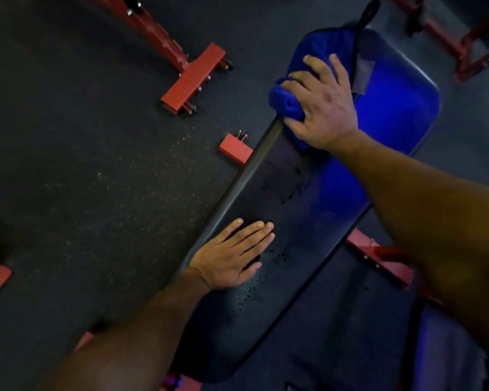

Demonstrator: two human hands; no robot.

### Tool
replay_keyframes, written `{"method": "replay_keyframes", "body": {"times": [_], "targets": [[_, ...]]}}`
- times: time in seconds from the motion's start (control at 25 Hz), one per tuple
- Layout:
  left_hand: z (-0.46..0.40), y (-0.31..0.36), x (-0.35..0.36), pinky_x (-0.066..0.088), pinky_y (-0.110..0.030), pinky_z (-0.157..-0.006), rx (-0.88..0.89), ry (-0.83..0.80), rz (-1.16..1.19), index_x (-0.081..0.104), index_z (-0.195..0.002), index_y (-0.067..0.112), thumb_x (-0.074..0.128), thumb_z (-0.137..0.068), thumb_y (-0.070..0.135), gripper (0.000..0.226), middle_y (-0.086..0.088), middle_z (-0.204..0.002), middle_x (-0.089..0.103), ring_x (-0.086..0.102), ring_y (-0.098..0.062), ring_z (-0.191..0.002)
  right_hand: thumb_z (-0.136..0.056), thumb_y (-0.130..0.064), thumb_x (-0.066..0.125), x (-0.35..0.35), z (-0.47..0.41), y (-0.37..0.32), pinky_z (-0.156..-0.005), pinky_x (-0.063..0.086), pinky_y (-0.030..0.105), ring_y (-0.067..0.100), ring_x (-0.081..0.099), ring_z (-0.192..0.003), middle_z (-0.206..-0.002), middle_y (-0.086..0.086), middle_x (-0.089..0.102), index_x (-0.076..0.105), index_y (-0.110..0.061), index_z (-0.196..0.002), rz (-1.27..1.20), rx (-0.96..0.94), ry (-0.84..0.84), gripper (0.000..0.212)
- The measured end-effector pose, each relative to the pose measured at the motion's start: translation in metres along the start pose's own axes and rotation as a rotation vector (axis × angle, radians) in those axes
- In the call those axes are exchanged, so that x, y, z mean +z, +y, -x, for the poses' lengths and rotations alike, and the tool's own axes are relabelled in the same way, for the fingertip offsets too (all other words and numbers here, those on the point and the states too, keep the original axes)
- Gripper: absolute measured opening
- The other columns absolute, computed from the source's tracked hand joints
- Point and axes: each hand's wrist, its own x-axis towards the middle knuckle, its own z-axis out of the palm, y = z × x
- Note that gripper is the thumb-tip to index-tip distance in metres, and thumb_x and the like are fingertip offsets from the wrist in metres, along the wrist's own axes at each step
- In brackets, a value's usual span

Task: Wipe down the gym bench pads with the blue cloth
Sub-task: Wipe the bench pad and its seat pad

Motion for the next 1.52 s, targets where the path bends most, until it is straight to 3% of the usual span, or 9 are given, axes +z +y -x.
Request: {"method": "replay_keyframes", "body": {"times": [0.36,0.6,0.72,0.92,1.04,1.16,1.24,1.36,1.52], "targets": [[0.001,-0.002,-0.004,0.017,-0.044,-0.128,0.020,-0.013,0.007,0.031,-0.161,0.013,0.045,-0.104,0.044,0.066,-0.006,-0.170,0.023,0.022,-0.020,-0.157,-0.084,-0.053,0.049,0.008,-0.011,0.003,-0.119,0.013,0.054,0.029,0.040,-0.135,-0.119,0.000,0.061,0.058,-0.020,-0.118,-0.001,-0.018,0.051,0.048],[0.012,-0.002,-0.004,0.009,-0.044,-0.129,0.014,-0.051,-0.006,0.024,-0.162,0.011,0.047,-0.105,0.042,0.069,-0.007,-0.172,0.013,0.012,-0.020,-0.158,-0.085,-0.054,0.048,0.001,-0.019,0.006,-0.118,0.015,0.056,0.030,0.043,-0.128,-0.112,0.004,0.063,0.059,-0.018,-0.110,0.049,-0.067,-0.026,0.045],[0.025,-0.003,0.001,0.014,-0.044,-0.128,0.020,-0.012,0.005,0.024,-0.162,0.011,0.043,-0.105,0.045,0.069,-0.007,-0.171,0.016,0.015,-0.021,-0.158,-0.085,-0.057,0.044,0.000,-0.031,0.002,-0.112,0.021,0.055,0.031,0.050,-0.117,-0.105,0.006,0.067,0.061,-0.017,-0.101,0.104,-0.075,-0.060,0.046],[0.026,-0.005,0.000,0.019,-0.045,-0.127,0.044,0.008,-0.004,0.032,-0.160,0.011,0.045,-0.103,0.042,0.066,-0.008,-0.169,0.025,0.024,-0.022,-0.156,-0.082,-0.066,0.025,0.010,-0.022,-0.084,-0.094,0.033,0.046,0.026,0.059,-0.099,-0.102,0.005,0.071,0.066,-0.024,-0.107,0.212,-0.300,-0.303,0.064],[0.027,-0.006,0.001,0.023,-0.044,-0.125,0.062,0.028,-0.030,0.035,-0.158,0.009,0.044,-0.105,0.041,0.062,-0.009,-0.168,0.027,0.026,-0.023,-0.155,-0.089,-0.066,0.032,0.028,0.005,-0.154,-0.084,0.032,0.041,0.025,0.059,-0.094,-0.099,0.003,0.070,0.064,-0.024,-0.111,0.127,-0.482,-0.462,0.057],[0.027,-0.007,0.000,0.025,-0.044,-0.124,0.060,0.042,-0.036,0.035,-0.158,0.009,0.044,-0.106,0.041,0.062,-0.009,-0.167,0.028,0.026,-0.023,-0.155,-0.090,-0.067,0.033,0.022,-0.007,-0.151,-0.073,0.035,0.037,0.021,0.053,-0.071,-0.081,0.001,0.063,0.064,-0.021,-0.102,0.070,-0.584,-0.548,0.057],[0.028,-0.008,0.001,0.023,-0.043,-0.125,0.064,0.056,-0.009,0.036,-0.158,0.009,0.043,-0.106,0.042,0.062,-0.009,-0.167,0.029,0.027,-0.023,-0.155,-0.086,-0.070,0.031,0.012,-0.033,-0.111,-0.068,0.038,0.036,0.017,0.048,-0.059,-0.067,-0.002,0.052,0.061,-0.020,-0.088,0.147,-0.529,-0.546,0.059],[0.027,-0.008,0.003,0.022,-0.043,-0.126,0.055,0.057,-0.012,0.036,-0.158,0.008,0.043,-0.106,0.042,0.062,-0.009,-0.167,0.029,0.027,-0.023,-0.155,-0.076,-0.070,0.025,0.003,-0.054,-0.069,-0.076,0.035,0.041,0.022,0.048,-0.065,-0.066,0.002,0.052,0.058,-0.019,-0.078,0.226,-0.333,-0.471,0.061],[0.029,-0.009,0.002,0.024,-0.043,-0.125,0.057,0.055,0.000,0.037,-0.158,0.009,0.047,-0.105,0.041,0.063,-0.009,-0.167,0.029,0.026,-0.022,-0.155,-0.077,-0.066,0.026,0.019,-0.026,-0.115,-0.083,0.034,0.042,0.025,0.057,-0.073,-0.073,0.007,0.061,0.066,-0.020,-0.081,0.195,-0.360,-0.368,0.061]]}}
